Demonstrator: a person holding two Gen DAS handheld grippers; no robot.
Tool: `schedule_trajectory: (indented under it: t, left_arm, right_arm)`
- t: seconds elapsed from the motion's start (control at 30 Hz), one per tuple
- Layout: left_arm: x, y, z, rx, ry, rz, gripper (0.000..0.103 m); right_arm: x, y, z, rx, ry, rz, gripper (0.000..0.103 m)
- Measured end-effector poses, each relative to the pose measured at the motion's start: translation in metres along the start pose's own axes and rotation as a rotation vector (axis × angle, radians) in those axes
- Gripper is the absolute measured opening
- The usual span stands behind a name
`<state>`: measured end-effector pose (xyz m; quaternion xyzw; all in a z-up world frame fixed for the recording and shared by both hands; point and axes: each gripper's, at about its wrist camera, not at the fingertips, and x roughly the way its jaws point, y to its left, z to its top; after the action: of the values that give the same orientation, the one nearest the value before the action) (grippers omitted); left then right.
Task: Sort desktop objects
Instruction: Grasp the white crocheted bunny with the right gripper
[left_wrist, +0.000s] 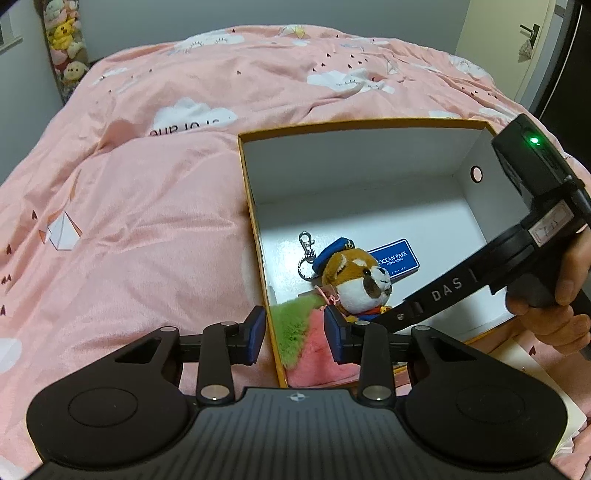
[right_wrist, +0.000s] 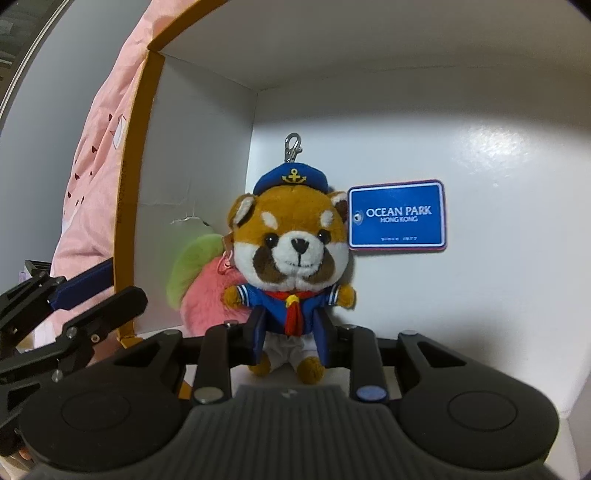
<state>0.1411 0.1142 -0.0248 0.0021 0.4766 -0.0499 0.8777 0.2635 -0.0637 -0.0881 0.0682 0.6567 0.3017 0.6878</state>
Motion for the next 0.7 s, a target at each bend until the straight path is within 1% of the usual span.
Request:
schedule_trajectory:
  t: [0.07,0.13,0.23,0.3,0.43,0.5,0.63,0.7]
  left_arm:
    - [-0.004,-0.002,0.000,0.001,-0.016,0.008,0.040]
    - [-0.011,-0.004,0.000,-0.004,-0.033,0.009,0.040]
    - [-0.024,-0.011,-0.002,-0.008,-0.067,0.013,0.040]
    - [-0.034,-0.017,-0.004,-0.009,-0.088,0.011,0.040]
    - [-0.053,-0.028,-0.011,-0.012,-0.114,0.012,0.040]
    - [-0.061,-0.034,-0.016,-0.018,-0.120,0.012,0.040]
    - [-0.074,-0.044,-0.032,-0.027,-0.127,0.006,0.040]
    - [-0.077,-0.048,-0.040,-0.029,-0.121,0.015,0.040]
  right_arm:
    - [-0.008,0.003,-0.006,-0.024,-0.032,-0.019,0.032]
    - [-0.019,0.006,-0.012,-0.048,-0.067,-0.029,0.035]
    - [-0.039,0.014,-0.028,-0.093,-0.130,-0.019,0.036]
    - [-0.054,0.020,-0.040,-0.139,-0.188,-0.010,0.037]
    - [-0.090,0.032,-0.069,-0.272,-0.342,-0.031,0.045]
    - [-0.104,0.034,-0.078,-0.303,-0.398,-0.024,0.046]
    - [-0.117,0.033,-0.104,-0.338,-0.471,0.004,0.046]
    - [-0.117,0.033,-0.115,-0.353,-0.488,0.014,0.046]
